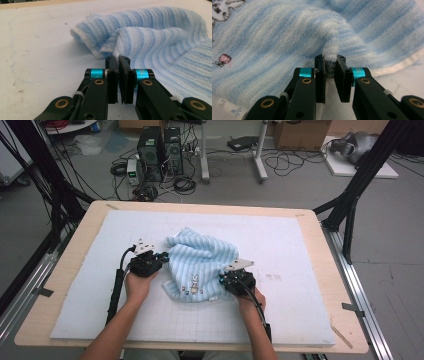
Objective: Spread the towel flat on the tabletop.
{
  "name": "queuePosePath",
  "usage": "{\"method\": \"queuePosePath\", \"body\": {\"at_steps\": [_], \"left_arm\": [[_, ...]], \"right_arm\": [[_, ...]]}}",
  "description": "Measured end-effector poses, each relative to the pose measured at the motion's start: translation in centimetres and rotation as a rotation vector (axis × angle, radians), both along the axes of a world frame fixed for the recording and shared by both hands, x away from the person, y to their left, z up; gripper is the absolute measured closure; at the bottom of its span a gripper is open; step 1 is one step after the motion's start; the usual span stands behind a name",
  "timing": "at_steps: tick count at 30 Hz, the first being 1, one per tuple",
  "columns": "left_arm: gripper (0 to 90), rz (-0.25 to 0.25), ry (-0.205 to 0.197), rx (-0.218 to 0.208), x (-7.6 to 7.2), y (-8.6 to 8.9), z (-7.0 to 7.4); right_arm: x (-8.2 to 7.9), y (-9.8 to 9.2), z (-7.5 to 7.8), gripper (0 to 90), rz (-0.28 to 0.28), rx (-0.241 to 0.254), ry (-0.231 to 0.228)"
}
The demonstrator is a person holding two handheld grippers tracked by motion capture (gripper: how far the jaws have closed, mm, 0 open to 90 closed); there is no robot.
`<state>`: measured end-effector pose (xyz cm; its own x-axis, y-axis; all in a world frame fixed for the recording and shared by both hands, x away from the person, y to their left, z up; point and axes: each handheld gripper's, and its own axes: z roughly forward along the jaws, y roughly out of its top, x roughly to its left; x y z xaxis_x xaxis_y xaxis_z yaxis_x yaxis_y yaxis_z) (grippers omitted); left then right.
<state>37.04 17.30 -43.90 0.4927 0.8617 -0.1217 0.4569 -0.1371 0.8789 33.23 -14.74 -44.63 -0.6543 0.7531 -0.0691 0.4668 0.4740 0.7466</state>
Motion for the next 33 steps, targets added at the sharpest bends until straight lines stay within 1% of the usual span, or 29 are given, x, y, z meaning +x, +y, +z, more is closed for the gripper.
{"method": "queuePosePath", "body": {"at_steps": [2, 3, 5, 7, 8, 10, 11, 12, 13, 14, 16, 18, 20, 21, 22, 23, 24, 25, 26, 27, 29, 30, 31, 33], "left_arm": [[85.7, 0.014, 0.002, -0.006, 0.3, 0.1, -0.1], [85.6, 0.018, 0.002, -0.017, 0.4, 0.1, -0.1], [85.7, 0.033, -0.016, -0.029, 0.6, 0.0, -0.2], [85.7, 0.036, -0.020, -0.034, 0.9, -0.4, -0.3], [85.6, 0.042, -0.026, -0.032, 1.0, -0.6, -0.3], [85.6, 0.048, -0.017, -0.030, 1.2, -0.9, -0.6], [85.4, 0.050, -0.008, -0.029, 1.3, -0.9, -0.7], [84.1, 0.046, 0.010, -0.027, 1.4, -0.8, -0.9], [78.4, 0.044, 0.020, -0.026, 1.4, -0.7, -0.9], [71.6, 0.038, 0.031, -0.037, 1.5, -0.5, -1.0], [53.4, 0.040, 0.046, -0.054, 1.4, -0.2, -0.9], [45.3, 0.023, 0.057, -0.062, 1.3, 0.0, -0.8], [42.6, -0.001, 0.047, -0.054, 0.9, 0.1, -0.6], [42.1, -0.009, 0.040, -0.064, 0.7, 0.1, -0.5], [42.2, -0.018, 0.039, -0.072, 0.4, 0.2, -0.5], [41.9, -0.023, 0.040, -0.073, 0.2, 0.3, -0.5], [41.5, -0.031, 0.044, -0.075, -0.1, 0.5, -0.6], [41.4, -0.049, 0.059, -0.072, -0.3, 0.6, -0.6], [40.5, -0.066, 0.073, -0.060, -0.5, 0.7, -0.6], [39.9, -0.074, 0.071, -0.063, -0.9, 0.8, -0.6], [42.7, -0.082, 0.059, -0.063, -1.6, 1.0, -0.6], [43.3, -0.093, 0.065, -0.059, -1.9, 1.1, -0.7], [45.1, -0.104, 0.077, -0.048, -2.2, 1.2, -0.7], [47.5, -0.141, 0.109, 0.000, -2.6, 0.9, -0.8]], "right_arm": [[0.5, -0.1, 0.1, 81.6, -0.032, -0.022, -0.009], [0.8, -0.3, 0.1, 81.7, -0.053, -0.023, -0.016], [1.4, -0.8, 0.1, 81.7, -0.098, -0.029, -0.017], [2.1, -1.0, 0.2, 81.5, -0.144, -0.048, -0.029], [2.3, -1.1, 0.2, 81.5, -0.156, -0.056, -0.033], [2.7, -1.0, 0.2, 80.3, -0.187, -0.081, -0.047], [2.8, -0.9, 0.2, 79.0, -0.197, -0.081, -0.046], [2.8, -0.9, 0.2, 75.3, -0.197, -0.067, -0.037], [2.7, -1.0, 0.3, 70.1, -0.196, -0.057, -0.036], [2.6, -1.1, 0.4, 67.6, -0.192, -0.047, -0.039], [2.1, -1.7, 0.7, 59.7, -0.197, -0.004, -0.052], [1.7, -2.3, 1.0, 54.3, -0.191, 0.040, -0.053], [1.2, -2.7, 1.2, 48.5, -0.196, 0.052, -0.062], [0.9, -3.0, 1.4, 47.0, -0.194, 0.072, -0.064], [0.7, -3.3, 1.5, 45.7, -0.192, 0.081, -0.072], [0.3, -3.7, 1.6, 43.8, -0.187, 0.089, -0.081], [0.1, -3.9, 1.7, 42.4, -0.187, 0.102, -0.078], [-0.2, -4.2, 1.7, 41.7, -0.182, 0.118, -0.078], [-0.5, -4.5, 1.8, 41.4, -0.178, 0.127, -0.078], [-0.8, -4.7, 1.9, 41.2, -0.183, 0.138, -0.073], [-1.4, -5.2, 1.9, 41.9, -0.191, 0.158, -0.066], [-1.7, -5.4, 1.8, 42.6, -0.192, 0.152, -0.059], [-2.0, -5.7, 1.7, 42.7, -0.193, 0.148, -0.056], [-2.6, -6.1, 1.4, 42.6, -0.199, 0.151, -0.050]]}}
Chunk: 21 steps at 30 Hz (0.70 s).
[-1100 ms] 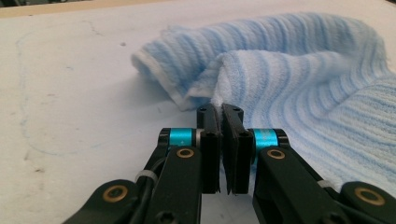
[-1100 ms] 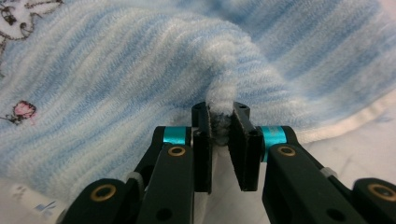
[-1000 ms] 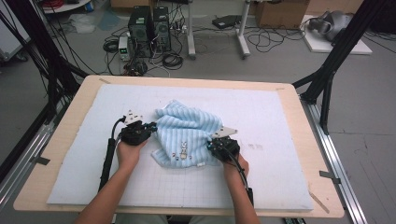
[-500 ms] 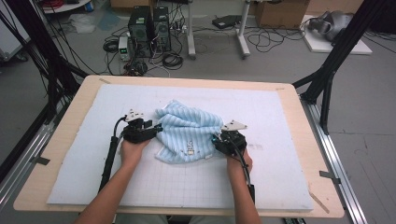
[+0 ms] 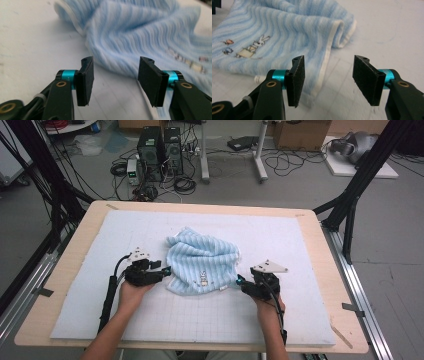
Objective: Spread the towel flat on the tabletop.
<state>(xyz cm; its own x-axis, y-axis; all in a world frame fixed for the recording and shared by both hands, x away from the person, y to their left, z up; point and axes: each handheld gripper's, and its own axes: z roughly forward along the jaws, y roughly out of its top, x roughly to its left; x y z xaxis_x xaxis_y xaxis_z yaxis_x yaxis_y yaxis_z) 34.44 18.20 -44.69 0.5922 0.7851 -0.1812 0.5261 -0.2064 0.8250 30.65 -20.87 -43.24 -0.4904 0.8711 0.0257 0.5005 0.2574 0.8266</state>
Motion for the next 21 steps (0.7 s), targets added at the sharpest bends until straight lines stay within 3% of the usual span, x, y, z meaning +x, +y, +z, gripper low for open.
{"method": "queuePosePath", "body": {"at_steps": [2, 4, 7, 8, 11, 12, 13, 16, 21], "left_arm": [[50.1, -0.037, 0.005, 0.029, -0.6, -0.4, 0.1], [53.8, -0.047, 0.006, 0.024, -1.1, -0.9, 0.0], [56.4, -0.064, 0.036, 0.056, -1.6, -1.5, -0.5], [56.4, -0.065, 0.012, 0.084, -2.0, -1.8, -0.5], [69.3, -0.080, -0.010, 0.131, -2.8, -2.2, -0.4], [81.1, -0.095, 0.005, 0.124, -2.9, -2.2, -0.4], [86.1, -0.087, 0.007, 0.128, -3.0, -2.2, -0.3], [87.4, -0.087, 0.022, 0.149, -3.5, -2.1, 0.0], [87.5, -0.071, 0.016, 0.109, -5.0, -0.9, -0.3]], "right_arm": [[-0.6, -0.4, -0.2, 41.5, -0.010, 0.002, 0.000], [-1.2, -0.6, -0.2, 40.8, -0.009, 0.001, 0.004], [-2.0, -0.9, -0.1, 40.1, -0.001, -0.002, -0.005], [-2.1, -0.9, -0.1, 40.0, -0.003, -0.002, -0.003], [-2.6, -0.9, -0.2, 39.4, 0.001, -0.007, -0.002], [-2.7, -0.9, -0.2, 39.4, 0.001, -0.007, -0.002], [-2.8, -1.0, -0.2, 39.5, -0.002, -0.004, -0.001], [-3.1, -1.0, -0.2, 40.1, -0.003, -0.005, 0.004], [-3.2, -1.0, -0.2, 40.4, -0.006, -0.011, 0.005]]}}
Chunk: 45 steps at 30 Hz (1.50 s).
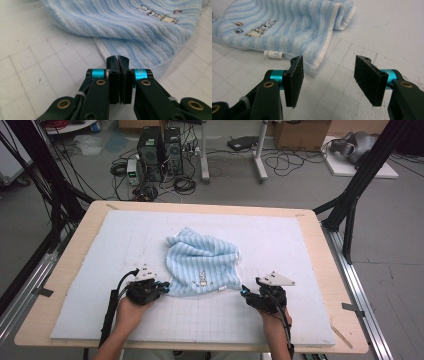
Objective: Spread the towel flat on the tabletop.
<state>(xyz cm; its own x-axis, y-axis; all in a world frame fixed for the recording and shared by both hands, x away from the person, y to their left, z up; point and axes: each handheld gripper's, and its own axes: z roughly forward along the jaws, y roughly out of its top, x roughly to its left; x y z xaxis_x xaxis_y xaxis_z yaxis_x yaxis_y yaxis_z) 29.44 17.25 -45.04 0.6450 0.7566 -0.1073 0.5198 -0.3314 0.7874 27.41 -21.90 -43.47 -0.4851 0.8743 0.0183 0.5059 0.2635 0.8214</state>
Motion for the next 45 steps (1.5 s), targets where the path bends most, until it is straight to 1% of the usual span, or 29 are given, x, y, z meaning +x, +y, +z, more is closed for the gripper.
{"method": "queuePosePath", "body": {"at_steps": [3, 5, 6, 8, 9, 10, 12, 14, 16, 17, 18, 19, 21, 23, 25, 28, 29, 30, 31, 32, 33, 34, 35, 37, 38, 40, 42, 44, 45], "left_arm": [[87.5, 0.005, 0.005, -0.021, -1.1, 0.7, -0.1], [87.5, 0.004, 0.012, -0.027, -1.6, 1.3, -0.1], [87.5, 0.010, 0.013, -0.039, -1.9, 1.4, -0.1], [87.5, 0.005, 0.014, -0.075, -2.5, 1.8, -0.1], [87.5, 0.002, 0.006, -0.085, -2.8, 2.0, -0.1], [87.5, -0.002, 0.005, -0.096, -3.0, 2.2, 0.0], [87.5, -0.001, -0.001, -0.103, -3.2, 2.4, 0.0], [87.5, 0.003, -0.003, -0.105, -3.4, 2.5, -0.1], [87.5, 0.003, -0.005, -0.110, -3.5, 2.7, -0.1], [87.6, 0.000, -0.007, -0.116, -3.5, 2.7, 0.0], [87.6, -0.001, -0.006, -0.127, -3.6, 2.8, 0.0], [87.6, -0.006, -0.005, -0.142, -3.7, 2.9, 0.1], [87.6, -0.012, -0.004, -0.172, -3.9, 3.1, 0.3], [87.6, -0.020, -0.010, -0.189, -4.2, 3.3, 0.7], [87.6, -0.030, -0.008, -0.212, -4.4, 3.4, 1.0], [87.7, -0.045, -0.002, -0.231, -4.7, 3.4, 1.3], [87.8, -0.049, -0.001, -0.230, -4.7, 3.3, 1.3], [87.8, -0.050, -0.002, -0.226, -4.8, 3.3, 1.2], [87.7, -0.040, -0.003, -0.222, -4.7, 3.3, 1.0], [87.1, -0.028, -0.009, -0.215, -4.6, 3.3, 0.9], [80.5, -0.003, -0.008, -0.214, -4.5, 3.3, 0.7], [66.7, 0.013, 0.000, -0.210, -4.4, 3.3, 0.6], [57.9, 0.023, 0.005, -0.200, -4.3, 3.3, 0.6], [49.5, 0.040, -0.009, -0.180, -4.1, 3.1, 0.4], [47.5, 0.041, -0.009, -0.172, -4.0, 3.1, 0.4], [46.5, 0.051, 0.002, -0.157, -3.4, 2.9, 0.2], [46.1, 0.059, 0.007, -0.136, -2.9, 2.7, 0.0], [47.1, 0.062, 0.018, -0.118, -2.7, 2.3, -0.2], [49.2, 0.053, 0.031, -0.091, -2.5, 2.0, -0.2]], "right_arm": [[0.2, 0.1, -0.1, 41.6, -0.010, -0.001, 0.010], [0.4, 0.5, -0.2, 43.9, -0.013, 0.006, 0.028], [0.5, 0.7, -0.3, 47.8, -0.010, 0.008, 0.035], [0.5, 1.5, -0.3, 54.1, 0.023, 0.011, 0.048], [0.4, 1.9, -0.3, 57.4, 0.038, 0.011, 0.053], [0.3, 2.5, -0.4, 59.8, 0.071, -0.001, 0.052], [0.3, 3.5, -0.5, 61.5, 0.105, -0.035, 0.058], [0.5, 4.1, -0.8, 62.2, 0.119, -0.074, 0.067], [0.8, 4.5, -1.3, 69.6, 0.137, -0.103, 0.089], [0.8, 4.4, -1.3, 75.1, 0.144, -0.090, 0.083], [0.7, 4.4, -1.4, 78.8, 0.154, -0.069, 0.097], [0.5, 4.3, -1.4, 80.0, 0.163, -0.064, 0.098], [0.1, 4.0, -1.2, 80.6, 0.183, -0.064, 0.105], [-0.8, 3.4, -0.9, 80.6, 0.195, -0.057, 0.103], [-1.7, 2.8, -0.5, 80.5, 0.206, -0.032, 0.108], [-2.7, 2.0, 0.0, 80.1, 0.232, -0.006, 0.116], [-3.0, 1.8, 0.2, 79.6, 0.242, 0.006, 0.131], [-3.1, 1.6, 0.3, 78.5, 0.249, 0.006, 0.132], [-3.3, 1.5, 0.4, 73.8, 0.245, 0.008, 0.144], [-3.3, 1.4, 0.4, 65.2, 0.225, -0.002, 0.140], [-3.2, 1.2, 0.3, 61.4, 0.199, -0.004, 0.130], [-3.2, 1.1, 0.3, 56.9, 0.180, 0.013, 0.122], [-3.1, 1.0, 0.2, 51.0, 0.159, 0.021, 0.112], [-2.9, 0.9, 0.1, 47.1, 0.106, 0.024, 0.087], [-2.7, 0.9, 0.0, 45.8, 0.073, 0.021, 0.083], [-2.3, 1.0, -0.2, 44.2, 0.046, 0.016, 0.089], [-2.0, 1.2, -0.4, 44.6, 0.039, 0.005, 0.090], [-1.7, 1.9, -0.6, 47.0, 0.039, -0.043, 0.086], [-1.6, 2.1, -0.7, 49.6, 0.040, -0.052, 0.090]]}}
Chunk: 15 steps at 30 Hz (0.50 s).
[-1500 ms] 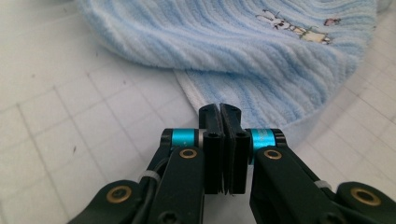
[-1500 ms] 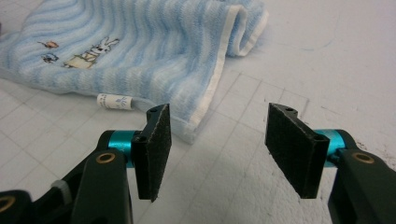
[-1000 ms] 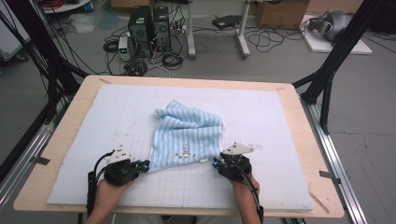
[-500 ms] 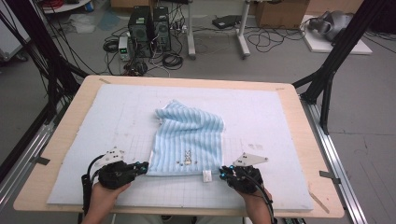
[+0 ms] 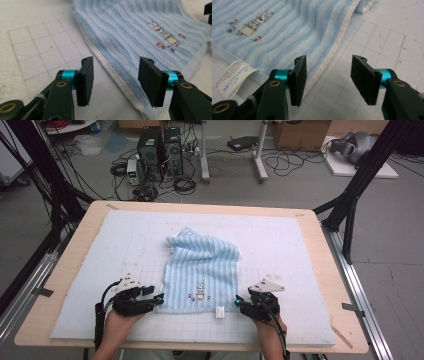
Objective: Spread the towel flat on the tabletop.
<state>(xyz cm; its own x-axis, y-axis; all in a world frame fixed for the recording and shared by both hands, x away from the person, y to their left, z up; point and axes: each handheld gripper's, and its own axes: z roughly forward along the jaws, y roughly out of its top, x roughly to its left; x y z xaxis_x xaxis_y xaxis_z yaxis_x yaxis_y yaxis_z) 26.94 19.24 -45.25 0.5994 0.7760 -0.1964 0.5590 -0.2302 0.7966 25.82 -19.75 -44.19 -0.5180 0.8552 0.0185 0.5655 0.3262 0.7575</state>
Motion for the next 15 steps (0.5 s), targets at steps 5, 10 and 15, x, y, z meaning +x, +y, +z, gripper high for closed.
{"method": "queuePosePath", "body": {"at_steps": [5, 10, 15], "left_arm": [[71.2, -0.024, -0.035, 0.074, -0.4, -0.8, 0.0], [87.0, -0.073, -0.026, 0.061, -0.9, -0.9, 0.0], [87.1, -0.109, 0.002, -0.006, -2.2, -0.2, 0.1]], "right_arm": [[0.3, 0.9, -0.5, 77.1, 0.071, -0.008, 0.032], [-0.2, 0.7, -0.4, 87.6, 0.108, 0.020, 0.054], [-1.7, 0.2, 0.0, 87.6, 0.138, 0.021, 0.041]]}}
